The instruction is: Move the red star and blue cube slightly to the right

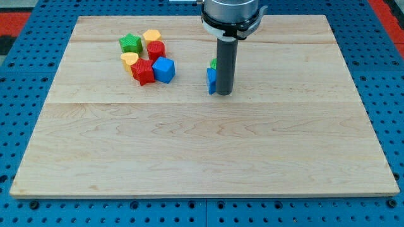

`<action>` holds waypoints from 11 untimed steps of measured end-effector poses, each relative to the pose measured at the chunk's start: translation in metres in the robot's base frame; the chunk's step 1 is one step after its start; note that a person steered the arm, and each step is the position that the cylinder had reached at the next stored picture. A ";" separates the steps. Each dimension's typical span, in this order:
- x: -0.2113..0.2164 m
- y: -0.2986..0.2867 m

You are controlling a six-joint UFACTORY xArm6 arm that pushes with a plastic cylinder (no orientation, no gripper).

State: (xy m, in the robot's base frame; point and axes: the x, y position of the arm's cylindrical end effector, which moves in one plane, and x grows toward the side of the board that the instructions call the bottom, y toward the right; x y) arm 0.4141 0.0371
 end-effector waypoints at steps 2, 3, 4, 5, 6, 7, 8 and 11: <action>0.036 -0.068; 0.019 -0.124; -0.007 -0.163; -0.033 -0.184; -0.044 -0.184; -0.045 -0.177; -0.045 -0.168; -0.045 -0.139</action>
